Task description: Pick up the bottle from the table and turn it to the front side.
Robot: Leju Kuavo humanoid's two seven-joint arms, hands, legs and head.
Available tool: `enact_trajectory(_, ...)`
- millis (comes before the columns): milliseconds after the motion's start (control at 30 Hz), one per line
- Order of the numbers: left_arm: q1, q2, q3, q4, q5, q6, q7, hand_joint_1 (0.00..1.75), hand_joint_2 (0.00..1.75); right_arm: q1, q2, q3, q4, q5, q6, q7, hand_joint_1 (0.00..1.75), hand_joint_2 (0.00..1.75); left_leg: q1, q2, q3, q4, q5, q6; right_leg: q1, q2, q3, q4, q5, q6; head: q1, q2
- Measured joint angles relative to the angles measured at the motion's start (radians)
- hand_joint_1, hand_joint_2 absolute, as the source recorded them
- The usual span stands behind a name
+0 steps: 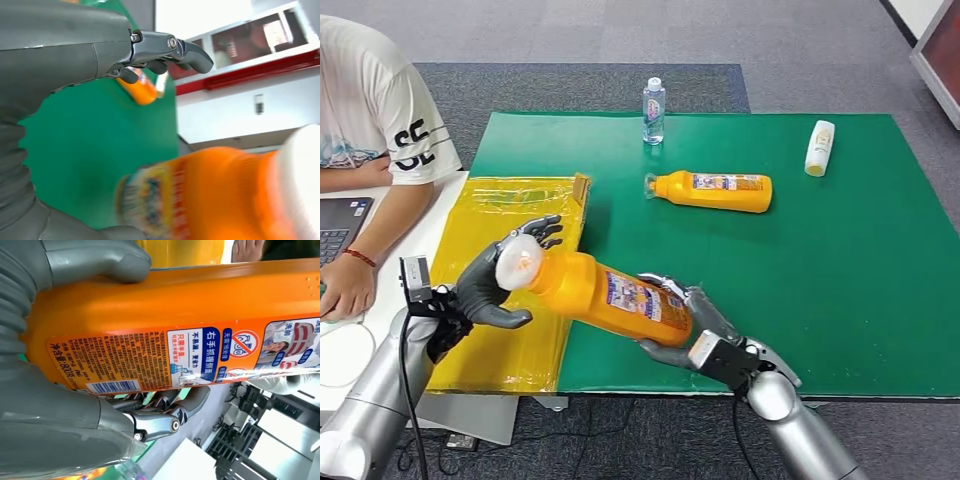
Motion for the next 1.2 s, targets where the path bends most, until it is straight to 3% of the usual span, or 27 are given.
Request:
enact_trajectory(300,-0.056,-0.076,-0.071,0.029,0.012,0.008,0.0,0.0,1.75,-0.037,0.074,0.058,0.057,0.053,-0.059,0.026,1.75,1.75,0.0,0.0,-0.001,0.0,0.0,0.0,0.0,0.0,0.0,0.0,0.001,0.001,0.0,0.0)
enact_trajectory(767,-0.07,-0.102,-0.13,0.085,0.033,0.003,0.0,0.0,1.75,-0.054,0.117,0.064,0.099,0.051,-0.079,0.041,1.75,1.75,0.0,0.0,-0.002,0.0,0.0,0.0,0.0,0.0,-0.002,0.0,0.001,0.001,0.0,0.0)
enact_trajectory(900,-0.07,-0.102,-0.142,0.095,0.03,0.015,0.0,0.0,1.75,-0.052,0.121,0.066,0.102,0.123,-0.144,0.063,1.75,1.75,0.0,0.0,-0.004,0.0,0.001,0.0,0.0,0.0,-0.003,0.0,0.002,0.001,0.0,0.0)
enact_trajectory(1200,-0.062,-0.094,-0.165,0.11,0.03,0.049,0.0,0.0,1.75,-0.046,0.124,0.079,0.116,0.414,-0.369,0.15,1.75,1.75,0.0,0.0,-0.006,0.0,0.002,0.0,0.0,0.0,-0.005,0.0,0.002,0.001,0.0,0.0)
